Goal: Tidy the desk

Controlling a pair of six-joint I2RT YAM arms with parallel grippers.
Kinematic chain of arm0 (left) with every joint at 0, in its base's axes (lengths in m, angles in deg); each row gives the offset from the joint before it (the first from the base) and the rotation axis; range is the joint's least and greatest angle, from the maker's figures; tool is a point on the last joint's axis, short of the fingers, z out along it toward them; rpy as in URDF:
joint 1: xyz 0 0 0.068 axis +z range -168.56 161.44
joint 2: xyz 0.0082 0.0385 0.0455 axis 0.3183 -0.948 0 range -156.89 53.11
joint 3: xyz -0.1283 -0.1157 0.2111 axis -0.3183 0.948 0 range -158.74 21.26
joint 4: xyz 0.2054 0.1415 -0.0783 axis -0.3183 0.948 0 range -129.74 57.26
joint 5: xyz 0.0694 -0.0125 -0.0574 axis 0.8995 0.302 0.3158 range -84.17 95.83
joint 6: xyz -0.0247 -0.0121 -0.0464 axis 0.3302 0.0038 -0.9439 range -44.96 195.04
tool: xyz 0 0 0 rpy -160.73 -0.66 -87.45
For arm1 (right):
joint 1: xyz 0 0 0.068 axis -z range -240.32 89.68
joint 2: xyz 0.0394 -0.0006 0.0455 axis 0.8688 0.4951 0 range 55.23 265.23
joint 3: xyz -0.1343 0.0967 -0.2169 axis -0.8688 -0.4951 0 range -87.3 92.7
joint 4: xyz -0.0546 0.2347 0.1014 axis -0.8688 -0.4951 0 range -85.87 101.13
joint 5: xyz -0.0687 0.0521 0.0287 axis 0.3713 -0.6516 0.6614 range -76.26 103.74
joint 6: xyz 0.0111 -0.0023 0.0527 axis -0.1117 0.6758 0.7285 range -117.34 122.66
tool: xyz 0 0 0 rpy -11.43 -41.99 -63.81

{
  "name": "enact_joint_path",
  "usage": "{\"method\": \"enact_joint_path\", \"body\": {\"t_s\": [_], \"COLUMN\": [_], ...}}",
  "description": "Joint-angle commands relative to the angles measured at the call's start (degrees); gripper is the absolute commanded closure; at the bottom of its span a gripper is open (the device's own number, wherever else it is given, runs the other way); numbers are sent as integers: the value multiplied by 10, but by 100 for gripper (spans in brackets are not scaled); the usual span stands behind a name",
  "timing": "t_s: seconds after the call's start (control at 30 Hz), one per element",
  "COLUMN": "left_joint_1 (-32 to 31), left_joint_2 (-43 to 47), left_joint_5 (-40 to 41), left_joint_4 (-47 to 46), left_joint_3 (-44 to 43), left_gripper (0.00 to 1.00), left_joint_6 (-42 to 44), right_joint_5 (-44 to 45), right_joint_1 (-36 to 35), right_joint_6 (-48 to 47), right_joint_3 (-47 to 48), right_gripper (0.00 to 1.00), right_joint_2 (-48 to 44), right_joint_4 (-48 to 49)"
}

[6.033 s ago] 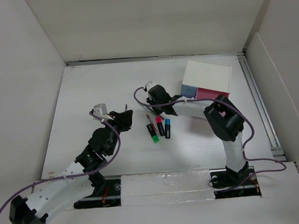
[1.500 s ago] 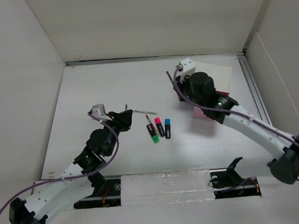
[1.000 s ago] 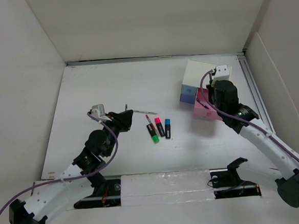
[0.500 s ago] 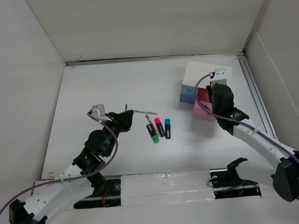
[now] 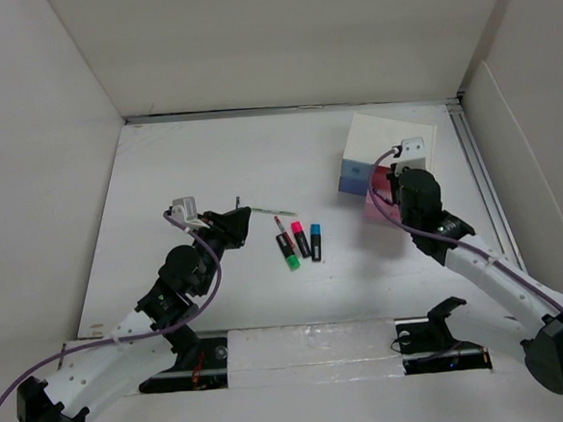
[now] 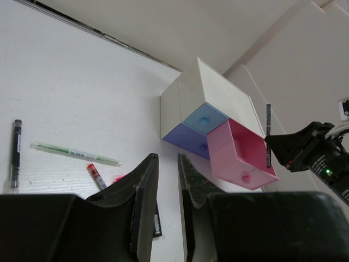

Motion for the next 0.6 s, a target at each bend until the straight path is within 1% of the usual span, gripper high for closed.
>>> {"method": "enact_joint_path", "body": {"t_s": [0.0, 0.07, 0.13, 0.27, 0.37, 0.4, 0.47, 0.5, 0.53, 0.57], "left_joint_1": [2, 2, 2, 2, 2, 2, 2, 2, 2, 2], "left_joint_2": [8, 9, 9, 11, 12, 12, 10, 10, 10, 10], "left_joint_5": [-1, 0, 1, 1, 1, 1, 2, 3, 3, 4], "left_joint_4": [-20, -19, -19, -19, -18, -18, -18, -18, -17, -18], "left_joint_3": [4, 2, 3, 3, 4, 3, 3, 2, 3, 2], "left_gripper": [83, 83, 83, 83, 83, 83, 83, 83, 83, 83], "left_joint_6": [1, 0, 0, 0, 1, 1, 1, 1, 1, 1], "right_joint_5": [14, 13, 10, 20, 20, 17, -7, -56, -87, -168], "right_joint_1": [-3, -16, -24, -30, -41, -41, -56, -56, -69, -69], "right_joint_6": [32, 35, 36, 46, 51, 53, 53, 53, 50, 43], "right_joint_3": [6, 11, 10, 7, 13, 23, 34, 42, 46, 49], "right_gripper": [77, 75, 71, 68, 64, 62, 61, 64, 71, 81], "right_joint_2": [-12, -18, -26, -30, -42, -47, -59, -70, -73, -72], "right_joint_4": [-43, -52, -56, -63, -70, -74, -72, -59, -53, -45]}}
